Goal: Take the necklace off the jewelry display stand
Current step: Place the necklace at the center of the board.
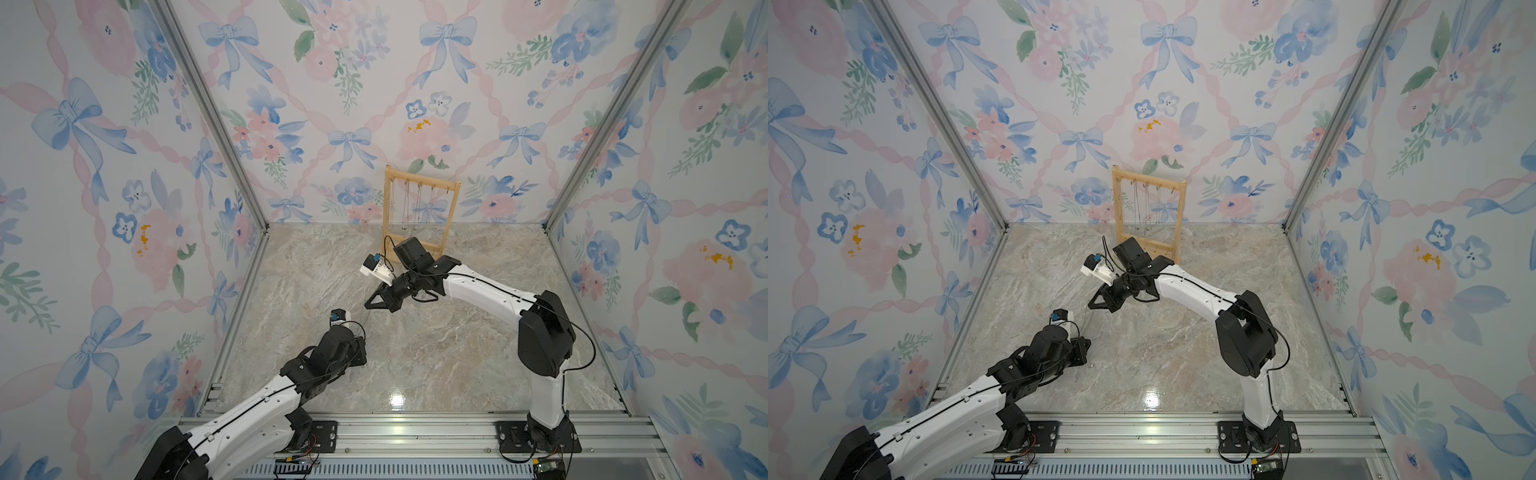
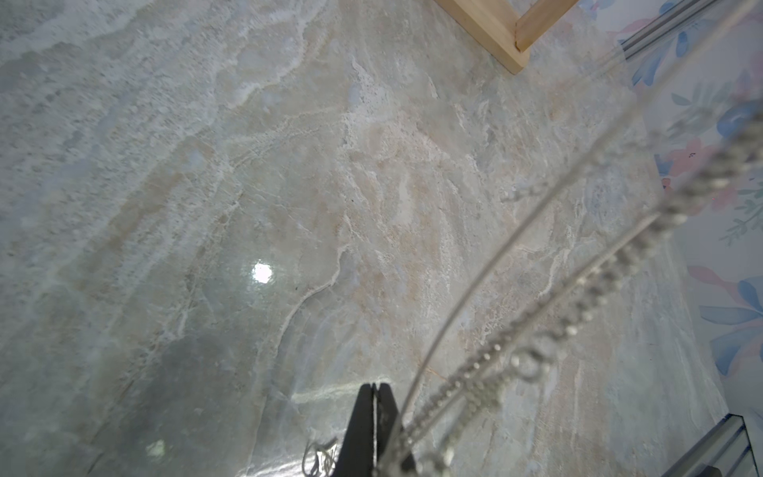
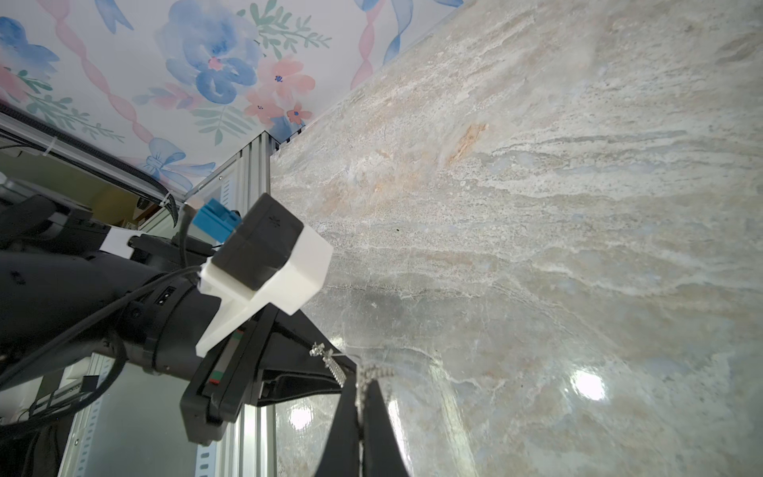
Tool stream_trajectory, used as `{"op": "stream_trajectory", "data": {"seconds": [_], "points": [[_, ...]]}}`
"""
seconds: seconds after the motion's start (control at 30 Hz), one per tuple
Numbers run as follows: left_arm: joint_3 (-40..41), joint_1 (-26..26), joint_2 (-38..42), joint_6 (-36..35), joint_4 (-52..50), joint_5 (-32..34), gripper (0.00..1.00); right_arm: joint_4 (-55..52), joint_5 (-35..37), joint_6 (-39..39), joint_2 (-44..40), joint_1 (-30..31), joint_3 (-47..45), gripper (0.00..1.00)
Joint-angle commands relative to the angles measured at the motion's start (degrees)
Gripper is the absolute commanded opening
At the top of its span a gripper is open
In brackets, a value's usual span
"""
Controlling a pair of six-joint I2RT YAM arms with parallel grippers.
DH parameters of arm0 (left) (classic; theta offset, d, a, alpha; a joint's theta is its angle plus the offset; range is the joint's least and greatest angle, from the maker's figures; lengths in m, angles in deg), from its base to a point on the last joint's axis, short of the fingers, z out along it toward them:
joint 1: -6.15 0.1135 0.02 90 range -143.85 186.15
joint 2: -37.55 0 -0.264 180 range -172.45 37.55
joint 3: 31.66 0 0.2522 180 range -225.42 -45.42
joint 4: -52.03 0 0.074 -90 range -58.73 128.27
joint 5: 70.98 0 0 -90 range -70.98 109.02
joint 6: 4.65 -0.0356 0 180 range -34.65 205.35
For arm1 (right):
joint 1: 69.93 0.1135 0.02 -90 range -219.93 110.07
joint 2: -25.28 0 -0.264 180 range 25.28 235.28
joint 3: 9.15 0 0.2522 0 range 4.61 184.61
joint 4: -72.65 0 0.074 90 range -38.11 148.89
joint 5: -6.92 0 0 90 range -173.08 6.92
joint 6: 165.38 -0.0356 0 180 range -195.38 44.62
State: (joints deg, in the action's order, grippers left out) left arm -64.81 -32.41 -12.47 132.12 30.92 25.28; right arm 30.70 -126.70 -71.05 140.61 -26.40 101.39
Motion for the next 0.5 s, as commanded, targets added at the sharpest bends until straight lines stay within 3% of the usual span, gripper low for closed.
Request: {"op": "stream_trajectory", "data": {"seconds": [0.0,0.47], "points": [[-2.1,0.7,-3.8,-0.6,-0.6,2.6,0.0,-3.2,1.9,0.5,2.4,-1.4,3.6,0.0],[-8.9,2.4,-21.4,-5.4,4.5,4.4,0.0,-4.9,2.0,-1.2,9.0,-4.1,7.7,0.0]]}}
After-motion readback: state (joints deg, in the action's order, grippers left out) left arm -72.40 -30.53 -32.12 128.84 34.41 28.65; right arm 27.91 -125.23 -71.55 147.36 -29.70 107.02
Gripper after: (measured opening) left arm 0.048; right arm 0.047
